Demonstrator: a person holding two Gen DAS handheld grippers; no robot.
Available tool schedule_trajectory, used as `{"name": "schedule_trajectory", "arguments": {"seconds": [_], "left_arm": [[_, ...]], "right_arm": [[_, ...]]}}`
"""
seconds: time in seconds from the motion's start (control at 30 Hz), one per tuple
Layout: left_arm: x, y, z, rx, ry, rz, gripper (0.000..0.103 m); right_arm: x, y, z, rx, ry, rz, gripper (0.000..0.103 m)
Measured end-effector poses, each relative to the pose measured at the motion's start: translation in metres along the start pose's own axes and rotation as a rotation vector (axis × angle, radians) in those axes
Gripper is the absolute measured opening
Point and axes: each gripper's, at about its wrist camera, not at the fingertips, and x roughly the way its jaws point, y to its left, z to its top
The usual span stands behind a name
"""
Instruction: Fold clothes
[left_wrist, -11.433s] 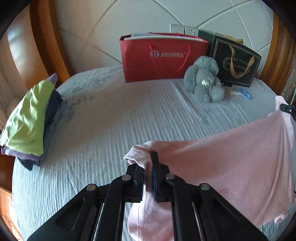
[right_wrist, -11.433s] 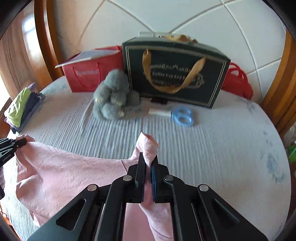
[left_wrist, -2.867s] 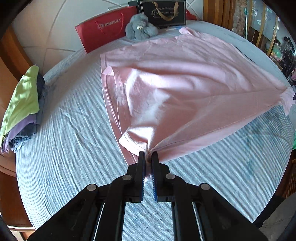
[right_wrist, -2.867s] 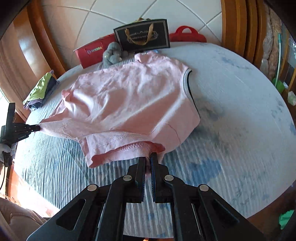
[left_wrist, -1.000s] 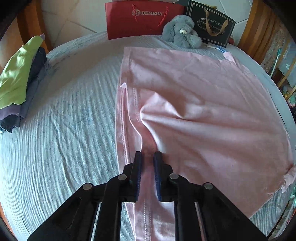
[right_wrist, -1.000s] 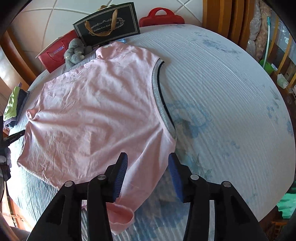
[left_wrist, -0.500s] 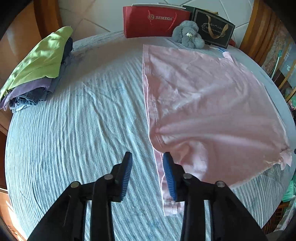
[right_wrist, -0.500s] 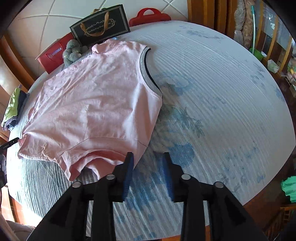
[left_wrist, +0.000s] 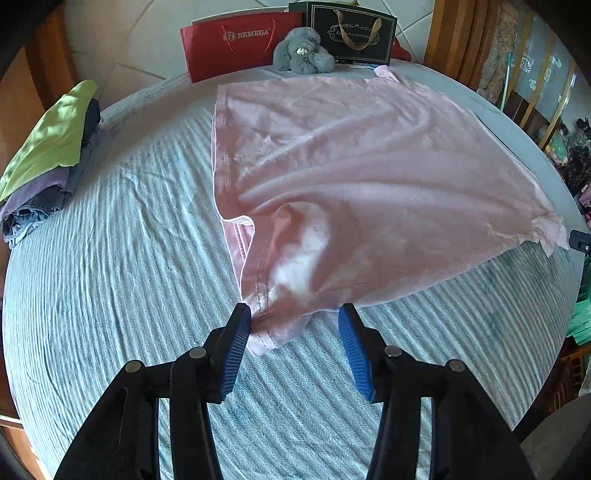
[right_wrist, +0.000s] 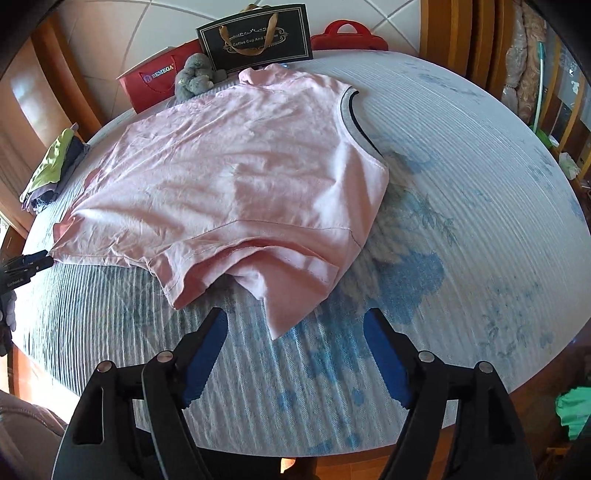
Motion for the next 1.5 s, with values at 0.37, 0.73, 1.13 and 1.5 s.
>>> {"name": "schedule_trajectory", "arguments": {"seconds": [0.37, 0.73, 1.13, 1.5], "left_arm": [[0.004, -0.012, 0.003, 0.008, -0.025, 0.05, 0.05], [-0.027, -0.003, 0.043, -0.075, -0.108, -0.023, 0.003], [0.052, 0.054, 0.175, -0.224, -0.013, 0.083, 0.03], [0.07, 0.051, 0.117, -0.204, 0.077, 0.079, 0.046]], "right_arm": [[0.012, -0.014, 0.017, 0.063, 0.0, 0.054, 0.06], [-0.018, 0.0, 0.053, -0.074, -0.081, 0.03, 0.005], [0.027, -0.052, 0.212, -0.006, -0.105, -0.051, 0.043], [0.056, -0.06, 0.146, -0.059, 0.089, 0.075, 0.045]]}}
